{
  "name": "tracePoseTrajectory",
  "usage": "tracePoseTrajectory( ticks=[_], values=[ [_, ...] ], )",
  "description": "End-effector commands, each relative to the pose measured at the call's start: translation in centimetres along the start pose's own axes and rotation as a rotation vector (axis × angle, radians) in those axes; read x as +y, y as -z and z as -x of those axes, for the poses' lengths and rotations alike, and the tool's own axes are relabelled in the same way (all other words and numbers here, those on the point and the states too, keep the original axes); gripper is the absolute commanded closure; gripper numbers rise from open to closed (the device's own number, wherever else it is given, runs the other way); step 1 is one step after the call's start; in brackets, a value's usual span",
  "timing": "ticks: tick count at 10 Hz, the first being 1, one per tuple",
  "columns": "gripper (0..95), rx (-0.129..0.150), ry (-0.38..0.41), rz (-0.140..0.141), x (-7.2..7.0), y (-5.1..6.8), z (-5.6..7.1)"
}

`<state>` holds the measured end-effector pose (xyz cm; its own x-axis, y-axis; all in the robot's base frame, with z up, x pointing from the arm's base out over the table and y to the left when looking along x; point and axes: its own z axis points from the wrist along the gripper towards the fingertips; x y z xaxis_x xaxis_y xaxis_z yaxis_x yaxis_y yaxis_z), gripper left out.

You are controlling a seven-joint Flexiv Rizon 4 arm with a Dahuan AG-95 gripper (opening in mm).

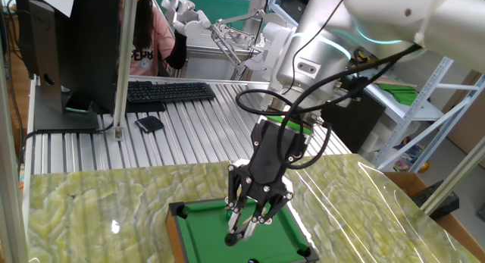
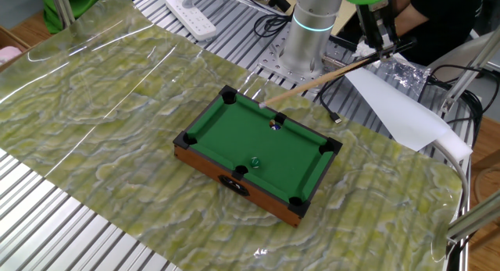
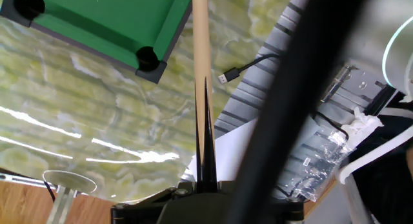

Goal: Hit the pool ball

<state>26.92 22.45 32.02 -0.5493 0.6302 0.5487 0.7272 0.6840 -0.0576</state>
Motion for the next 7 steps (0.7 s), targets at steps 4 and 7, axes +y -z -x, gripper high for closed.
tracePoseTrajectory(
  ticks=[4, 7],
  values=[
    [95.0, -0.015, 0.118, -0.030, 0.0, -1.0, 0.3],
    [95.0, -0.062, 0.129, -0.024, 0.1, -1.5, 0.6]
  ],
)
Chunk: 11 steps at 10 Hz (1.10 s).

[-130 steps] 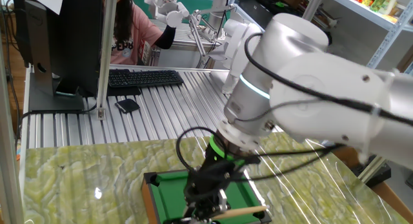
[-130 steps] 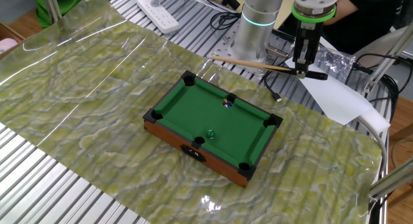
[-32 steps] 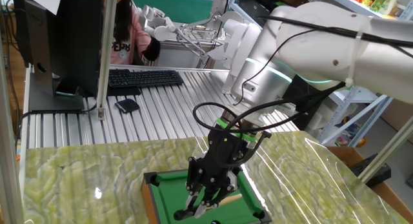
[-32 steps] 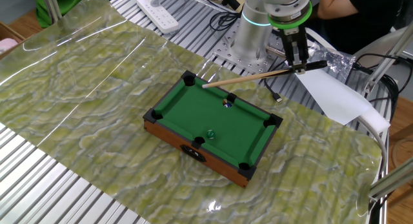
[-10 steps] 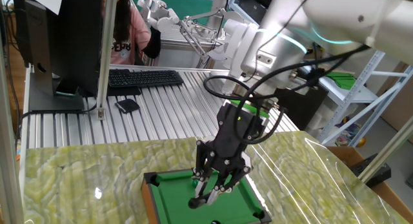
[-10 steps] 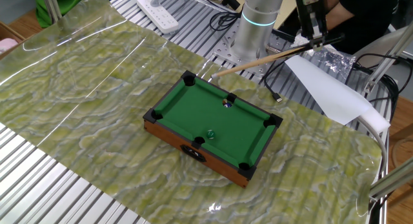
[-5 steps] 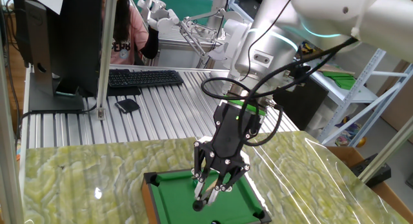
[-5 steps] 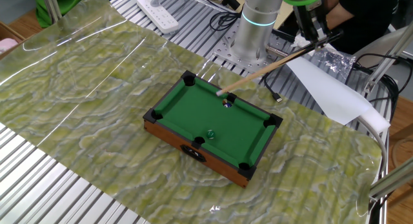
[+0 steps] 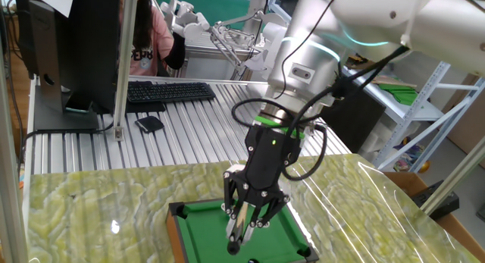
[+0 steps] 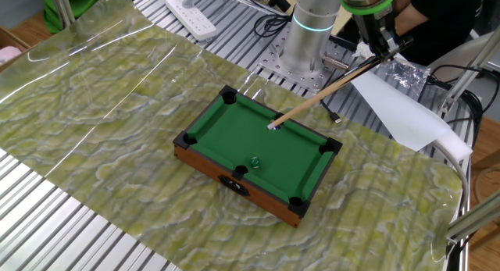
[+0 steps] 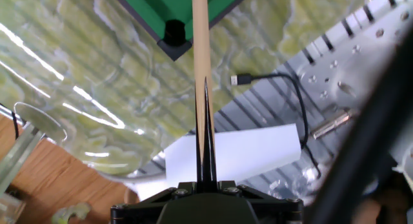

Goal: Hit the pool ball

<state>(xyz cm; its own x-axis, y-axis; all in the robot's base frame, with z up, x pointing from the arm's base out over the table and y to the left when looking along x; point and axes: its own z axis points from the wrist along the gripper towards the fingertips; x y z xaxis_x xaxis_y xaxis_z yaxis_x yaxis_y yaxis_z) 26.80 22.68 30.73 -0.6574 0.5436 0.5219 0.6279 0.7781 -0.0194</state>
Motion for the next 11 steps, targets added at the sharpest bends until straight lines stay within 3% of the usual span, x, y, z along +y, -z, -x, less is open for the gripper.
tracePoseTrajectory(
  ticks=[1, 3, 7, 11],
  values=[
    [95.0, -0.050, -0.002, 0.018, -0.1, -0.4, 0.1],
    [95.0, -0.043, -0.003, 0.015, 0.0, -1.0, 0.2],
    [95.0, -0.036, 0.036, 0.018, 0.2, -3.3, 0.4],
    [95.0, -0.037, 0.086, 0.017, 0.2, -3.9, 0.9]
  ],
)
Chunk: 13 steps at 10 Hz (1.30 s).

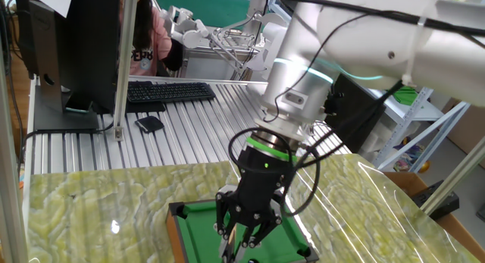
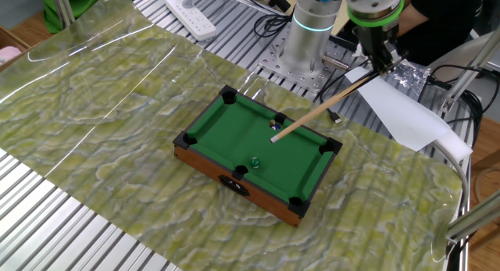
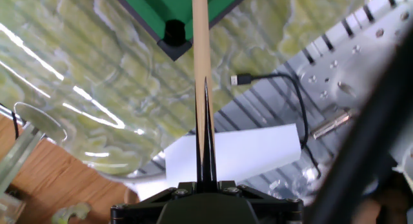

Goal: Hit the pool ball

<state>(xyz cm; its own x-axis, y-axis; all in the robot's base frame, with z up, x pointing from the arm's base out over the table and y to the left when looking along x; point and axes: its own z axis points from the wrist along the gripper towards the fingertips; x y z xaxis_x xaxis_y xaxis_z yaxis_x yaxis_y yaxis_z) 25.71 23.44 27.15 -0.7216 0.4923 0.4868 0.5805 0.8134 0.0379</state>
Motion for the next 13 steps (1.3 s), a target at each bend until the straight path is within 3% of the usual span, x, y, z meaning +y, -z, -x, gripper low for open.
tracePoseTrajectory(
  ticks=[1, 13],
  values=[
    [95.0, 0.005, 0.010, -0.002, 0.2, -0.3, 0.3],
    [95.0, -0.005, 0.022, -0.002, 0.0, -1.4, 1.5]
  ],
)
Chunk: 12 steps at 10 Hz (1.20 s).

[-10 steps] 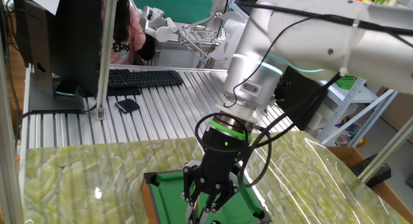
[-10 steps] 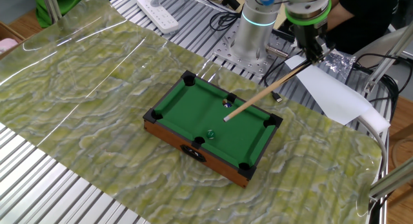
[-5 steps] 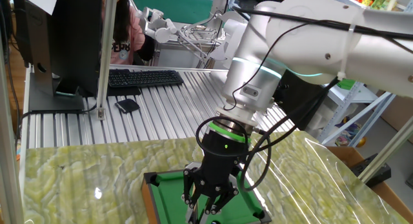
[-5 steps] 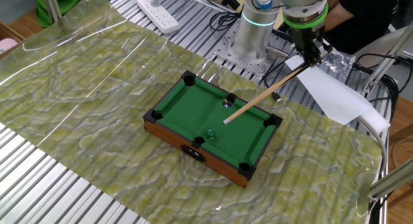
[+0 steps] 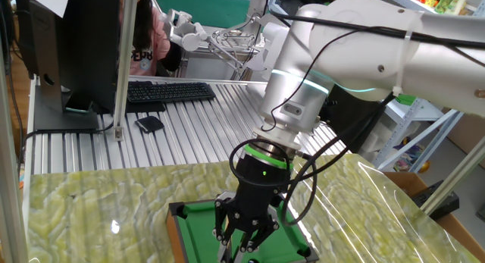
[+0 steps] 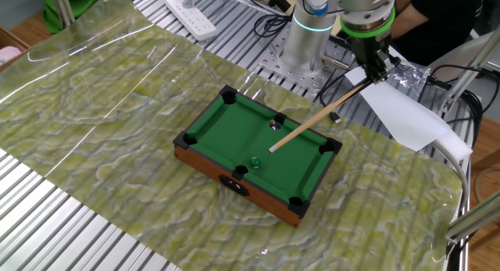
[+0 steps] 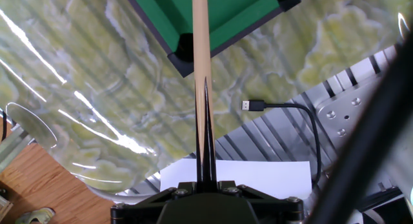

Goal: Hit the pool ball

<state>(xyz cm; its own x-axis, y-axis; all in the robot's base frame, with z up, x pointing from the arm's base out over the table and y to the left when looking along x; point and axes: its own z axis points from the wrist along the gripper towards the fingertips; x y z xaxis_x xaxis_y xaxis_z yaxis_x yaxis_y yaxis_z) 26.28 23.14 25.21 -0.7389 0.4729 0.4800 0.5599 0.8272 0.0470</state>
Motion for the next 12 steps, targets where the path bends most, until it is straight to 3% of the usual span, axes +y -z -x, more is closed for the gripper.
tracePoseTrajectory(
  ticks=[1, 6, 12],
  values=[
    [95.0, 0.008, 0.001, 0.005, -0.03, -0.05, 0.05],
    [95.0, 0.004, 0.002, 0.002, -0.12, -0.67, 0.63],
    [95.0, 0.028, 0.004, 0.003, -0.14, -0.61, 0.69]
  ],
)
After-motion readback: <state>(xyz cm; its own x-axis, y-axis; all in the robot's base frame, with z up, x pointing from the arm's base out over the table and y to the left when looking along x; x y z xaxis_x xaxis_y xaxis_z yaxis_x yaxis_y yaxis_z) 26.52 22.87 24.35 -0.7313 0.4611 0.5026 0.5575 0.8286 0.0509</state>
